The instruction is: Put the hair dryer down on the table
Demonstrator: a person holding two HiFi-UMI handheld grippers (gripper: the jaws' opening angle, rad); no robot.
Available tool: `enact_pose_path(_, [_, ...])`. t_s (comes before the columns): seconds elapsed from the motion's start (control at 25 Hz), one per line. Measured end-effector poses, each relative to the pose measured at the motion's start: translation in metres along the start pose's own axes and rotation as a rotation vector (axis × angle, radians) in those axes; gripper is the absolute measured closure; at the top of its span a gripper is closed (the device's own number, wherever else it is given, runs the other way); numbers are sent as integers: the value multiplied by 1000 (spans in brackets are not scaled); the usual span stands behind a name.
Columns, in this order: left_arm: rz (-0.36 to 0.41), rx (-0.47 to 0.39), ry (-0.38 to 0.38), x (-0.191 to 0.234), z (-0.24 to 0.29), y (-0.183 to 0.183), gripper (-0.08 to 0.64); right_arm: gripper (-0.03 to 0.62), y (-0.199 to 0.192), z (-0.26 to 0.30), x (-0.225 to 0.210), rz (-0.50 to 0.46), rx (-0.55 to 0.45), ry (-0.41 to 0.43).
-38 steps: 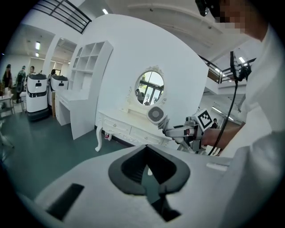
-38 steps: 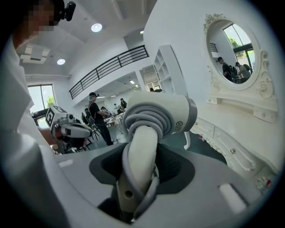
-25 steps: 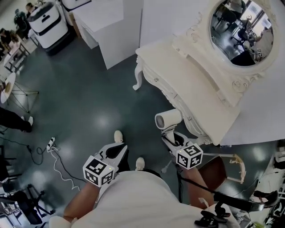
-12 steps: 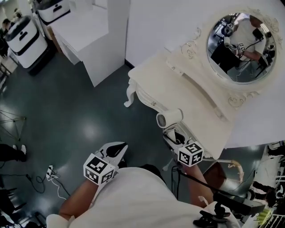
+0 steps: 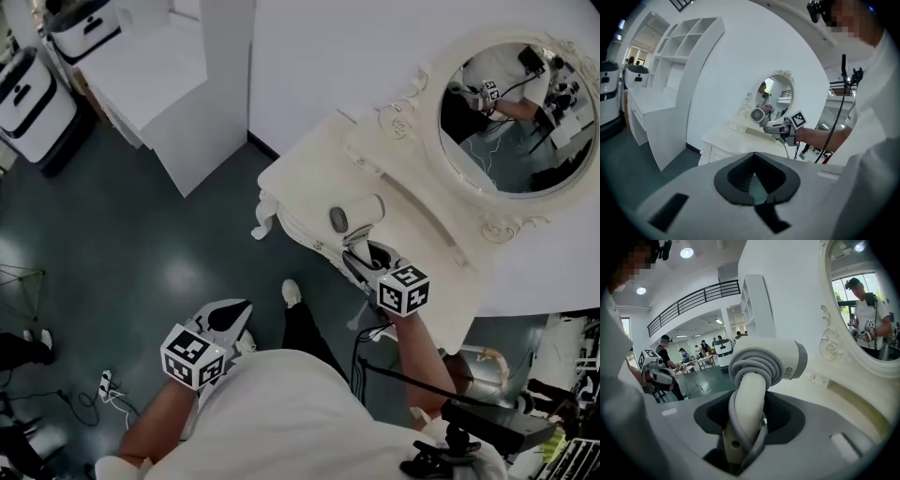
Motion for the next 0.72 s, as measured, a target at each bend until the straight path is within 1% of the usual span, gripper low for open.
enact_pose_path(0.16, [1,-13,65,12,34,39,561,405,30,41,-59,-36,37,39])
enact_pose_path(0.28, [33,-13,121,19,62,67,561,405,50,70,-100,-79,68,81])
enact_pose_path(0.44, [16,-25,170,31,89,94,561,405,75,106,-142,-129,99,115])
enact_pose_path(0.6, [-1,-40,225,39,110,113,561,405,86,144,-181,-161,137,130])
enact_pose_path(0.72, [-30,-50,280,44,122,121,561,405,83,176,-208,-172,178,136])
Point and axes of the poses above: the fingertips, and each gripper's own axes: z forward along the fingers, x to its left, y out of its top, the point moved 8 cm from there along -z, backward along the fingers, and after that the axes turned 3 degrees about y, right-handed, at the moved point
